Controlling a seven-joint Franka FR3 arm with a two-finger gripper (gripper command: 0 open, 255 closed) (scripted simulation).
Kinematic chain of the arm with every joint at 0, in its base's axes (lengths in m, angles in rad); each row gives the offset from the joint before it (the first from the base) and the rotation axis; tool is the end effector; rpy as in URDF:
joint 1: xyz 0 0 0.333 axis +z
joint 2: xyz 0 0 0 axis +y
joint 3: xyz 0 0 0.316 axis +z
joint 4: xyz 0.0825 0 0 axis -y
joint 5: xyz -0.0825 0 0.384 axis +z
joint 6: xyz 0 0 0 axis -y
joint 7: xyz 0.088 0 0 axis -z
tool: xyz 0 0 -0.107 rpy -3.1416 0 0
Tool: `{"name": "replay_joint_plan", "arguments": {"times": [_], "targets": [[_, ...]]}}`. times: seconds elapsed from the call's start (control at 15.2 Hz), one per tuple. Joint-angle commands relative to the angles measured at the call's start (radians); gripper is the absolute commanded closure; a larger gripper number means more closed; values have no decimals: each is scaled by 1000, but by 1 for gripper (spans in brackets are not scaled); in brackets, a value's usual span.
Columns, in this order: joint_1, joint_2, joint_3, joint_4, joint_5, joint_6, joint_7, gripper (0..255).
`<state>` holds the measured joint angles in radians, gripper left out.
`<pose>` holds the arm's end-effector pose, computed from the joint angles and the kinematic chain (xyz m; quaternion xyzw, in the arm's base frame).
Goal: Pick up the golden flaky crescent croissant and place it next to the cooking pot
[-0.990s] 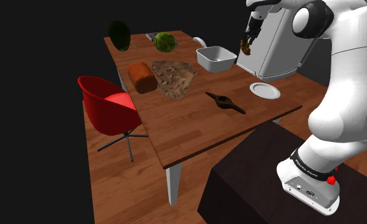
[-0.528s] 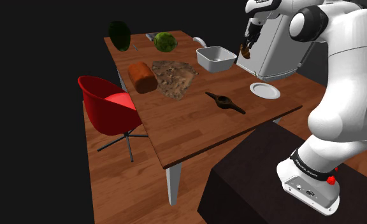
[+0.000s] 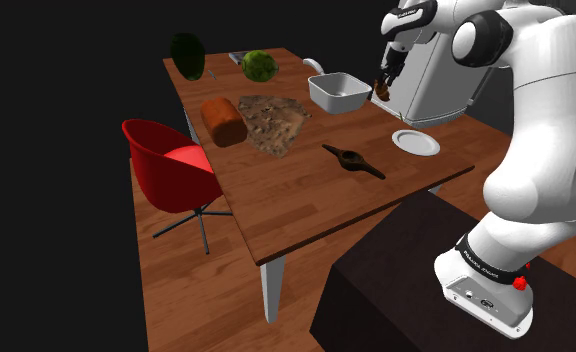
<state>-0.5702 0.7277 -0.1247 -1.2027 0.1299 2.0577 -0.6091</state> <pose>0.6055 -0.4613 0.3639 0.9963 -0.0509 0.0641 0.0250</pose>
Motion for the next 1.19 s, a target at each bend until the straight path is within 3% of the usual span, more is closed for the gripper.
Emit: {"name": "replay_joint_plan", "arguments": {"times": [0.0,1.12], "targets": [[0,7,1,-14,2,22,-2,255],[-2,103,11,-84,16,187,-16,255]]}}
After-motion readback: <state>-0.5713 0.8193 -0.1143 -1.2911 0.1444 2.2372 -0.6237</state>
